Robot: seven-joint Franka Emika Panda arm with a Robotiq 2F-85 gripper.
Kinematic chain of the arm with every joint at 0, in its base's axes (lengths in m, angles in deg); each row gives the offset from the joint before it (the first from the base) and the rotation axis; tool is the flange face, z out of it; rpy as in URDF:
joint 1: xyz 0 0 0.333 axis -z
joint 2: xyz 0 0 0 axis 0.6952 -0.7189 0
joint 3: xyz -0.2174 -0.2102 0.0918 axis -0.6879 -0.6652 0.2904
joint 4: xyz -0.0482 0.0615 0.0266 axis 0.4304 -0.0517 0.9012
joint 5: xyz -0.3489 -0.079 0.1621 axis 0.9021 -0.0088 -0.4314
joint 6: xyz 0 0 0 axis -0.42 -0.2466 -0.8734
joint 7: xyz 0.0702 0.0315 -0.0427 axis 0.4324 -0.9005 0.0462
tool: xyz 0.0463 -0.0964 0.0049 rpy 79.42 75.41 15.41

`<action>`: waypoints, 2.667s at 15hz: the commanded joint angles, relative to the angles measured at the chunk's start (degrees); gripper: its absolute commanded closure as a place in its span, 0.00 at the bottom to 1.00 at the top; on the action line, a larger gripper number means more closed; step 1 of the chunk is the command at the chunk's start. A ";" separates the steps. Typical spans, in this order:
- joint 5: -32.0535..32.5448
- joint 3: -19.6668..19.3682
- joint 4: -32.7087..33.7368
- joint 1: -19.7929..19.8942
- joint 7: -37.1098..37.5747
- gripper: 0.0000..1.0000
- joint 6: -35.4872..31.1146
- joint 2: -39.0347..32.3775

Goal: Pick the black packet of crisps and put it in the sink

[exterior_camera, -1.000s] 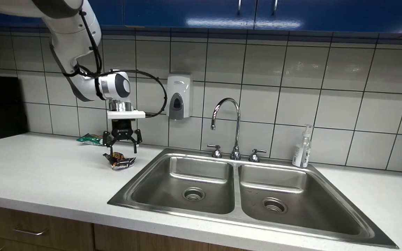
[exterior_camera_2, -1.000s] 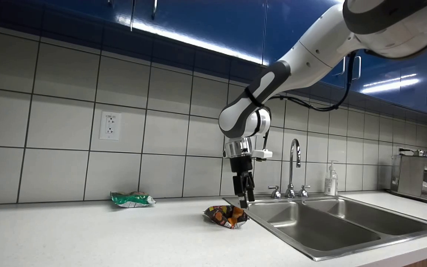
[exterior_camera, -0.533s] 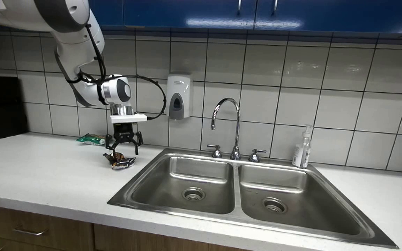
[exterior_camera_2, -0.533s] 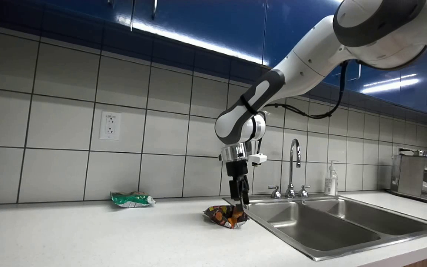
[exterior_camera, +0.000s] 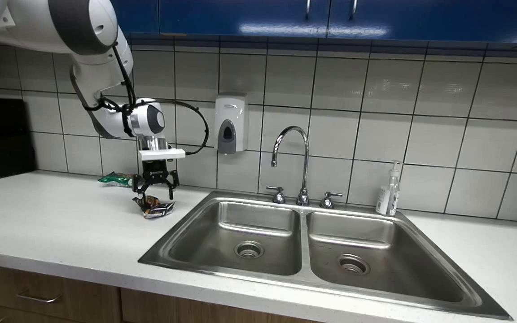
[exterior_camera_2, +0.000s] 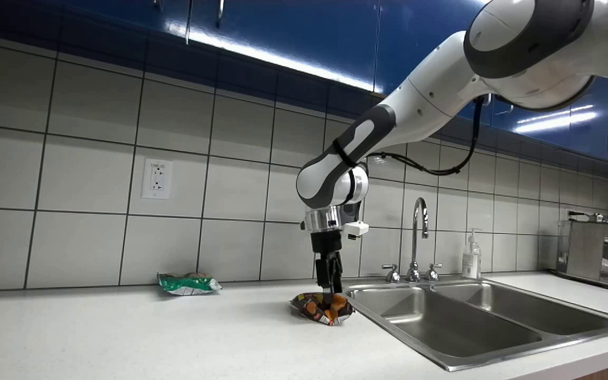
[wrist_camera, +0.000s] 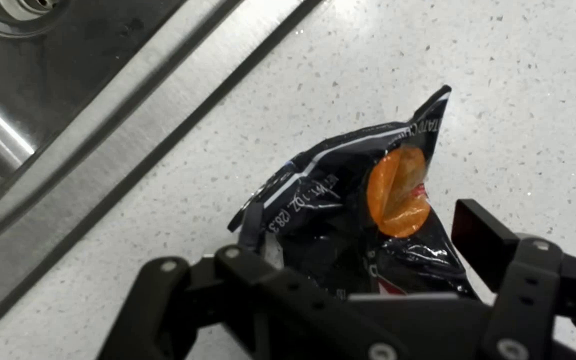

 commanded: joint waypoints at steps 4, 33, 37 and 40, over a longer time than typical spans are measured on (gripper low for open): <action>0.93 0.59 2.99 0.08 -1.89 0.60 0.74 -1.80; 1.25 -6.76 -13.43 2.07 17.26 1.00 -0.69 12.21; 1.18 -7.63 -19.48 2.44 21.13 1.00 -1.26 16.17; 1.59 -8.37 -23.19 2.80 23.40 1.00 -1.46 18.77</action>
